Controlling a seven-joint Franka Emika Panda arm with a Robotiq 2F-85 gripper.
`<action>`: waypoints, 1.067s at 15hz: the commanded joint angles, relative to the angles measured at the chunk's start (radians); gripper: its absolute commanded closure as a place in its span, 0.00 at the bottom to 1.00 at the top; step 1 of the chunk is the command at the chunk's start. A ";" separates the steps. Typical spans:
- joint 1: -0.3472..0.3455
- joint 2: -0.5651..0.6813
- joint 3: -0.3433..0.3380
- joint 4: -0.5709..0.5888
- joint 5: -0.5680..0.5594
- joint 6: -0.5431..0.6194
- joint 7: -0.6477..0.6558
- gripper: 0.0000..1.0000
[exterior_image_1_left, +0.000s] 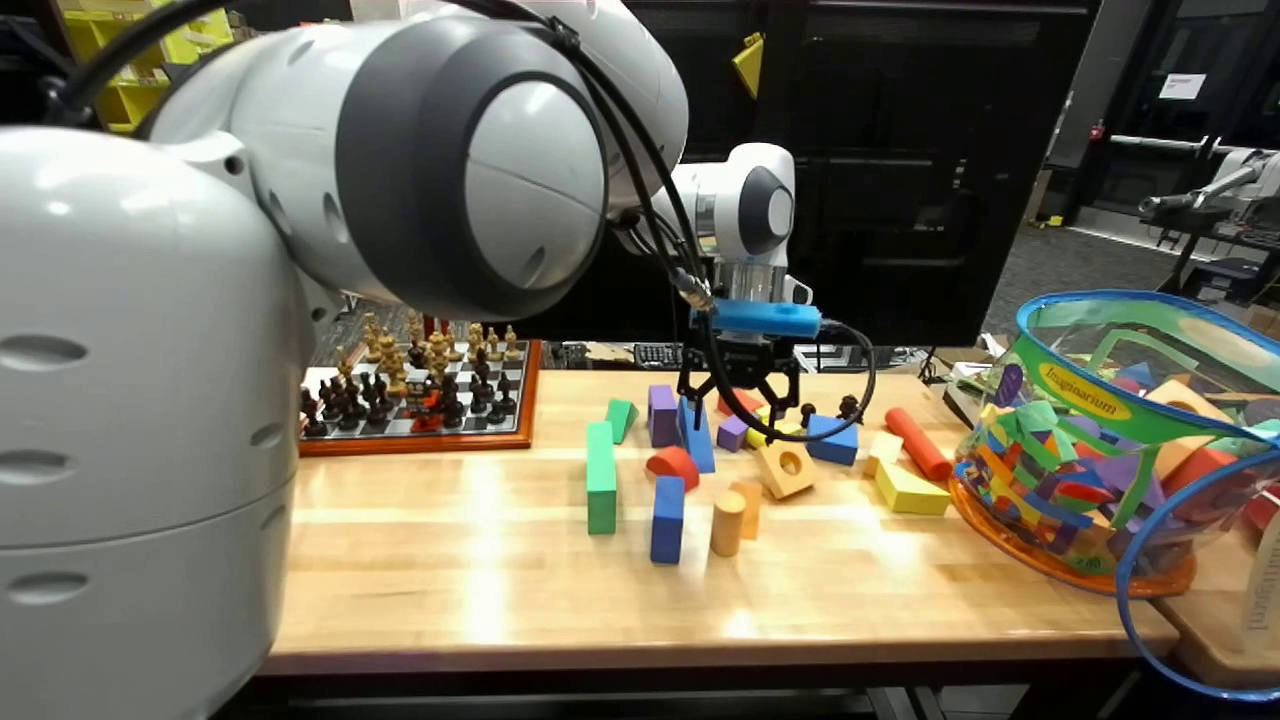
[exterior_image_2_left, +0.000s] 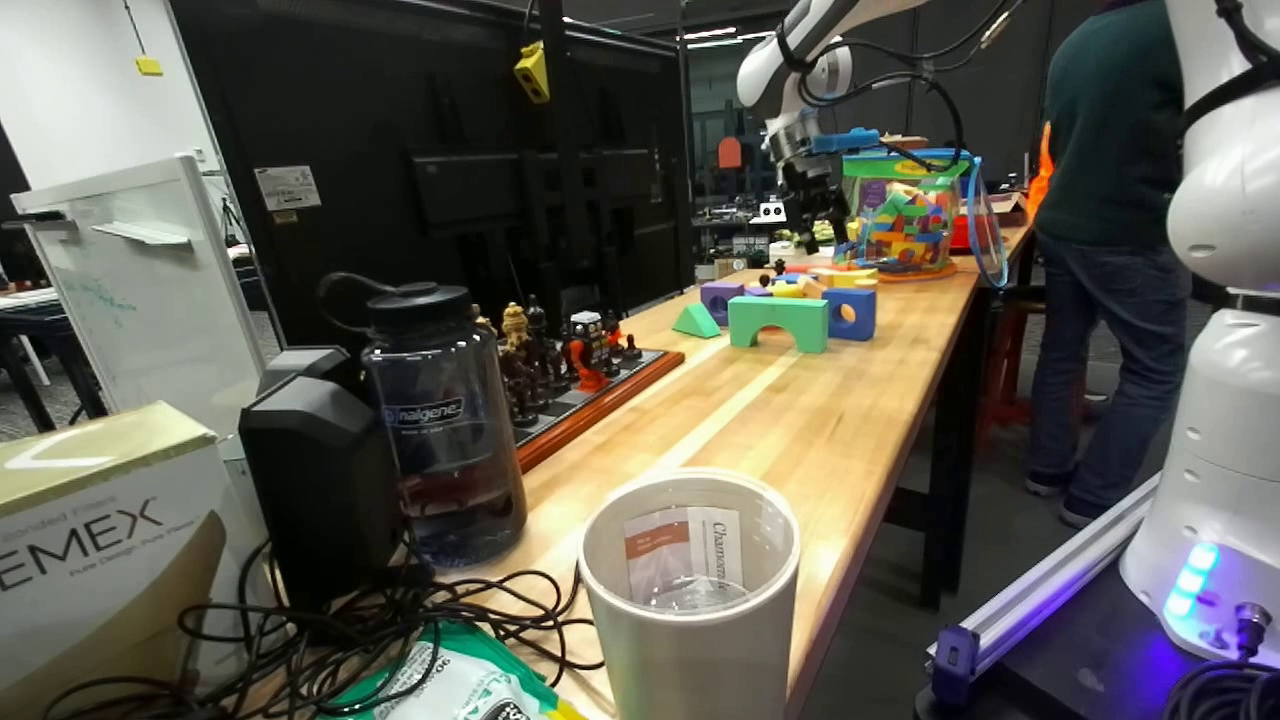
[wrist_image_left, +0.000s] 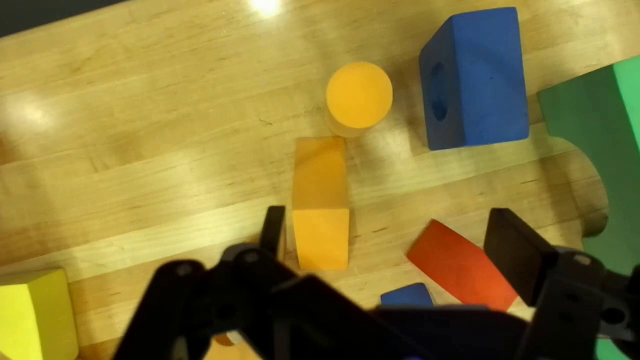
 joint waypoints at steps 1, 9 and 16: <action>-0.012 -0.038 0.017 -0.092 0.010 0.069 -0.002 0.00; 0.004 -0.071 0.028 -0.222 -0.014 0.186 0.018 0.00; 0.007 -0.137 0.027 -0.307 -0.013 0.202 0.039 0.00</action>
